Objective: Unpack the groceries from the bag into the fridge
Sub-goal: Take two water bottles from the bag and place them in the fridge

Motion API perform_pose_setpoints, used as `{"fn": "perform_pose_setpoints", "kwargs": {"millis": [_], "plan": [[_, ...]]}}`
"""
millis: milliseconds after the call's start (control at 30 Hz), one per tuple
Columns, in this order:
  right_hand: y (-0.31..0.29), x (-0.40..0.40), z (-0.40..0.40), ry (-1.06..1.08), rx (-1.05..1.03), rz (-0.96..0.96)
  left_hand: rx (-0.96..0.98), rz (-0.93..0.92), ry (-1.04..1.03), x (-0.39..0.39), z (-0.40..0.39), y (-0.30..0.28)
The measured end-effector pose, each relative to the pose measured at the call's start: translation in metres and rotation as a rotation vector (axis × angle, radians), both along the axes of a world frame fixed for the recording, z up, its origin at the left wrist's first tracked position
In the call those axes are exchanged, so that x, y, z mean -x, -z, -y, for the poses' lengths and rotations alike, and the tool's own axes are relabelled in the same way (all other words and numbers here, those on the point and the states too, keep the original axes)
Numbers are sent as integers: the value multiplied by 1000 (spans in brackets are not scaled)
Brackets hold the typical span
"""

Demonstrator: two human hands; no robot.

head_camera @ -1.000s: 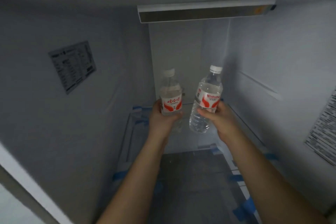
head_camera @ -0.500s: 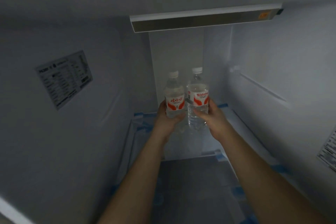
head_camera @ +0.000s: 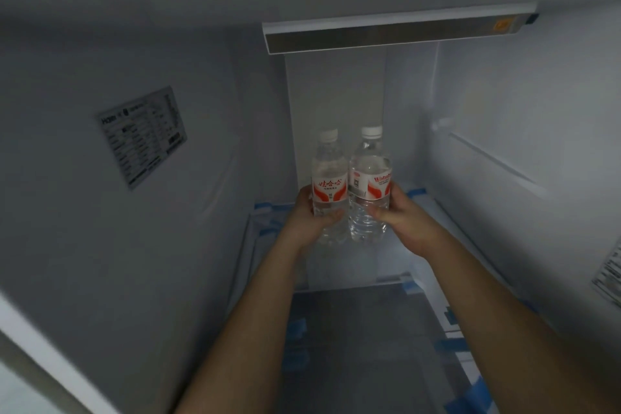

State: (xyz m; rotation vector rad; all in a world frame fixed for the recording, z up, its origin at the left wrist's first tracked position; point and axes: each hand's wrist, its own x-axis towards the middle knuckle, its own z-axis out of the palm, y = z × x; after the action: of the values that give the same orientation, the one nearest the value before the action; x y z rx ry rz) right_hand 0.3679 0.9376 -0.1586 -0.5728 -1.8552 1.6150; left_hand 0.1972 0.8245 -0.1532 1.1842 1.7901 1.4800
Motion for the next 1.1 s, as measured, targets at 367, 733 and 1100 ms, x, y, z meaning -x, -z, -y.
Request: {"fn": "perform_pose_setpoints", "kwargs": {"millis": [367,733,1100], "plan": [[7,-27,21,109,-61,35,-28,-109,-81,-18,33,0],[-3,-15,45,288,-127,90,4,-183,-171,-39,69,26],[10,-51,102,562,-197,408,177,-750,-115,-51,118,48]]}}
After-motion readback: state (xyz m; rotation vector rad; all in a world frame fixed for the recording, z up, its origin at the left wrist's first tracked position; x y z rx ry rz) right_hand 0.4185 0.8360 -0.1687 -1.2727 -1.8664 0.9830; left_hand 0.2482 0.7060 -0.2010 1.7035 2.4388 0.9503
